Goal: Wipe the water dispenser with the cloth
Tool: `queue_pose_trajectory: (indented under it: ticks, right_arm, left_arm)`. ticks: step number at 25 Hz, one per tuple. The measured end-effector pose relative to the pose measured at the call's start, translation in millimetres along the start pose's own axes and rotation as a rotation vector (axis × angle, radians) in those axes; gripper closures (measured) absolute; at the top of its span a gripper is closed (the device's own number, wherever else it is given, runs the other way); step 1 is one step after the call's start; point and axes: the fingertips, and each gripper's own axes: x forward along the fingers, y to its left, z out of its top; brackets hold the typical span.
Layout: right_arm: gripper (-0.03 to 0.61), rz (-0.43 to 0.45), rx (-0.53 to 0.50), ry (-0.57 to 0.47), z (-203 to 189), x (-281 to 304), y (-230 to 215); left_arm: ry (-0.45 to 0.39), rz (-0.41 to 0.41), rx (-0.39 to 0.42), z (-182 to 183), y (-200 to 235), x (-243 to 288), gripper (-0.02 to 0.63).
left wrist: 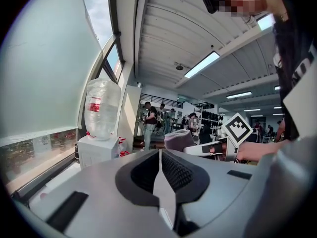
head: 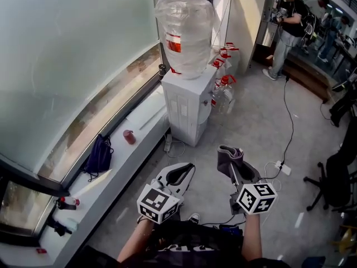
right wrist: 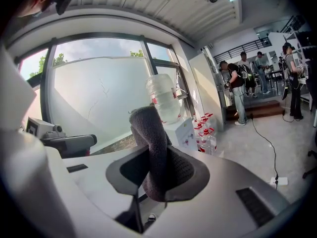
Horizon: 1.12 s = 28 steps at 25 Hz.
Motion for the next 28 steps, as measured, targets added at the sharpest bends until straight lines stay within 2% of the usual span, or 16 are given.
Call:
queue_pose_trajectory:
  ticks: [7,15,28]
  right_arm:
    - [0.479,-0.001,0.016,-0.016,-4.5,-32.4,-12.4]
    - [0.479,-0.018,0.015,-0.023,-11.8,-54.0,-16.2]
    - [0.479,-0.062,0.003,-0.028,-12.3,-49.5,-21.2]
  left_arm:
    - [0.013,-0.02,0.021,-0.9,-34.5,4.0,0.588]
    - [0.021,-0.053,0.038,-2.9,-55.0,6.1,0.588]
    - [0.018,-0.092,0.037,-5.1,-49.1,10.7,0.588]
